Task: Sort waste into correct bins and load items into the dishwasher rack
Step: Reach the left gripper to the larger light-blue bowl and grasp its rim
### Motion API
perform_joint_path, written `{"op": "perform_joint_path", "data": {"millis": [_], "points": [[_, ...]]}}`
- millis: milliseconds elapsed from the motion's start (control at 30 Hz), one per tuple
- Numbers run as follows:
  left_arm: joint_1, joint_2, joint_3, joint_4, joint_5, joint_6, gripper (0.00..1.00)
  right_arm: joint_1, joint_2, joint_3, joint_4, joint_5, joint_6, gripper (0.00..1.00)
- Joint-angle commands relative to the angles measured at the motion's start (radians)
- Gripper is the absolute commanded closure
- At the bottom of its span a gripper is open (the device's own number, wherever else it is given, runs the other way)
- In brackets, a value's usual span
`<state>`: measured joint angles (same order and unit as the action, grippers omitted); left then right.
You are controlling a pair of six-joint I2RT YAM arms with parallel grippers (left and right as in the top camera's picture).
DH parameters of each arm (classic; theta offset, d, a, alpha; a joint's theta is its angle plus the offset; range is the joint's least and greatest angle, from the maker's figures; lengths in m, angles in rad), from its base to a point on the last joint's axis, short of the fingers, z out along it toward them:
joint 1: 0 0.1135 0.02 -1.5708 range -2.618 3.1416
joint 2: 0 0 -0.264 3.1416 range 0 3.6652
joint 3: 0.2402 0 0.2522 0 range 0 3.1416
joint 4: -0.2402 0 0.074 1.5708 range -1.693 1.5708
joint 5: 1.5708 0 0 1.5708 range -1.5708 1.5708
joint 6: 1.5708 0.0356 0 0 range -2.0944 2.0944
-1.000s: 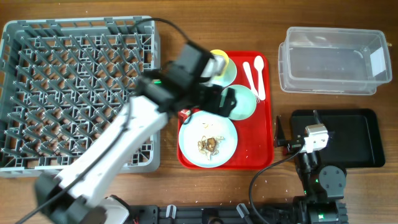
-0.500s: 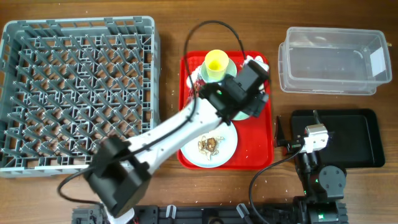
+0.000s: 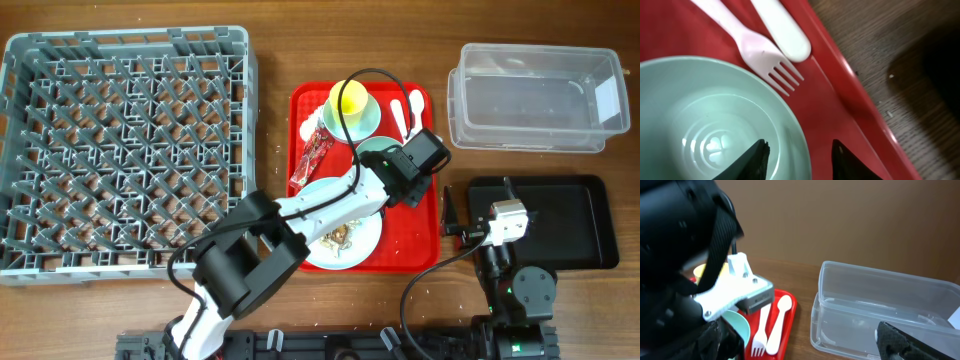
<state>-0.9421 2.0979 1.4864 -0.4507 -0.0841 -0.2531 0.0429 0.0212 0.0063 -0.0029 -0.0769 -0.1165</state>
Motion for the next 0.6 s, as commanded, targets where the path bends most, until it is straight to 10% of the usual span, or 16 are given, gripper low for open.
{"op": "perform_joint_path", "data": {"millis": [0, 233, 567], "points": [[-0.005, 0.019, 0.016, 0.004, -0.010, -0.018, 0.64, -0.004, -0.007, 0.000, 0.003, 0.010, 0.012, 0.00], [-0.005, 0.019, 0.016, 0.014, -0.010, -0.018, 0.96, -0.004, -0.007, 0.000, 0.003, 0.010, 0.012, 0.00], [-0.004, -0.113, 0.018, 0.066, 0.163, -0.074, 0.96, -0.004, -0.007, 0.000, 0.003, 0.010, 0.012, 0.00]]}}
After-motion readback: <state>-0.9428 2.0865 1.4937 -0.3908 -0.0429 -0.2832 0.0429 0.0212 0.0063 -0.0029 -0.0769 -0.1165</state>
